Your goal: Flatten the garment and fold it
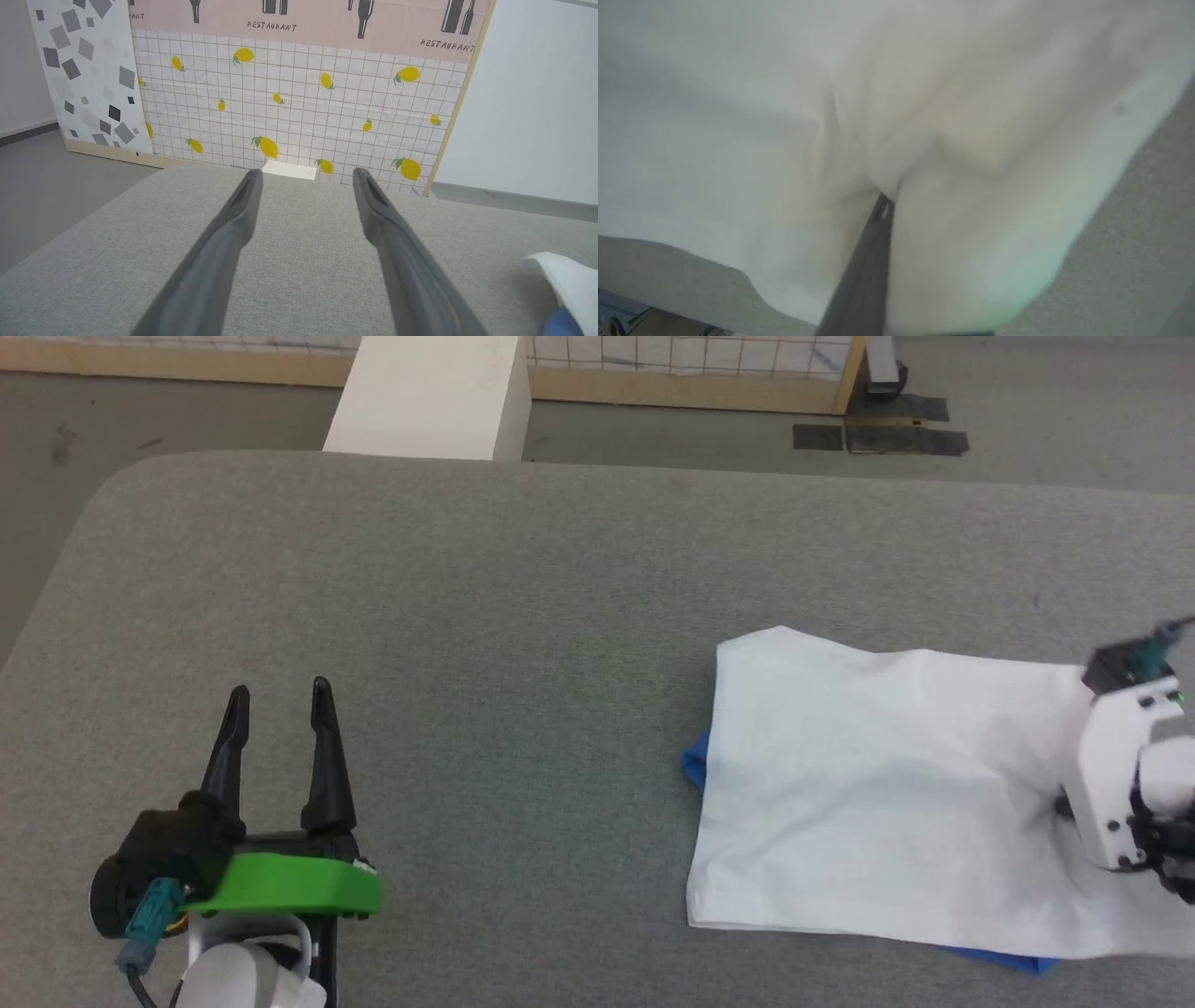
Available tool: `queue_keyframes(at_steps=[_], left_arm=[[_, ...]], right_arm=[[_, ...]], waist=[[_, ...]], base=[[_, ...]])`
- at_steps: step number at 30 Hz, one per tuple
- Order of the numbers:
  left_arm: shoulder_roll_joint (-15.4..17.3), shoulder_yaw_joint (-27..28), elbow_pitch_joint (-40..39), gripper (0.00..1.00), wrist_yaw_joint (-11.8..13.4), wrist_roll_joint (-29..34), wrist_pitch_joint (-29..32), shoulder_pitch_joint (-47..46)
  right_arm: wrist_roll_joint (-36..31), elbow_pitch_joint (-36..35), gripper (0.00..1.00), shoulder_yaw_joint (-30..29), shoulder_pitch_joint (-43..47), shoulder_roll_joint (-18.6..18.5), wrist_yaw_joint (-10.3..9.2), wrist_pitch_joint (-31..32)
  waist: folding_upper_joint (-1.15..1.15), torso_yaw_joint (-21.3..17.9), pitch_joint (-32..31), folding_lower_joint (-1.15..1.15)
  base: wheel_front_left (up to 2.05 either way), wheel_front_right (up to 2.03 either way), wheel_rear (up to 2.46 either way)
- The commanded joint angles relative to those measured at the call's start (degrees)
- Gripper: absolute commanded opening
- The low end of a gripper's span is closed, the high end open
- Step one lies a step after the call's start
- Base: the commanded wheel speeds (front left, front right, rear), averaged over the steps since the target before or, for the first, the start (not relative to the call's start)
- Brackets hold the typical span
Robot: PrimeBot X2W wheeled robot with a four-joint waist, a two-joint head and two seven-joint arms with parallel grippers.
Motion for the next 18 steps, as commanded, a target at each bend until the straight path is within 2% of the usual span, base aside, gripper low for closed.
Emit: queue_keyframes(at_steps=[1,5,9,14,15,18], left_arm=[[-0.4,0.1,0.2,1.00,-0.3,0.1,-0.3,0.5],[-0.6,-0.2,0.5,1.00,-0.6,0.0,-0.3,0.1],[-0.8,-0.9,0.8,1.00,-1.0,-0.1,-0.3,-0.7],[-1.1,-1.2,1.1,1.00,-1.4,-0.2,-0.3,-1.4],[-1.2,-1.5,1.3,1.00,-1.6,-0.3,-0.3,-1.7],[-1.4,-1.7,1.5,1.00,-1.8,-0.5,-0.3,-2.1]], right_arm=[[-0.7,-2.5,0.00,0.7,-1.8,0.5,-0.09,1.7],[-1.6,-8.9,0.00,3.7,-4.5,2.1,-0.09,6.6],[-1.4,-11.6,0.00,7.2,-6.7,4.6,-0.09,10.1],[-2.0,-10.7,0.00,11.6,-9.3,8.0,-0.09,10.4],[-2.5,-9.2,0.00,14.1,-10.6,9.5,-0.09,9.4],[-3.0,-6.9,0.00,16.2,-12.0,10.7,-0.09,8.4]], waist=[[0.00,-0.5,-0.5,0.00],[0.00,-0.6,-0.5,0.00],[0.00,0.3,0.2,0.00],[0.00,2.1,1.4,0.00],[0.00,3.3,2.2,0.00],[0.00,4.5,3.1,0.00]], base=[[0.00,0.00,0.00],[0.00,0.00,0.00],[0.00,0.00,0.00],[0.00,0.00,0.00],[0.00,0.00,0.00],[0.00,0.00,0.00]])
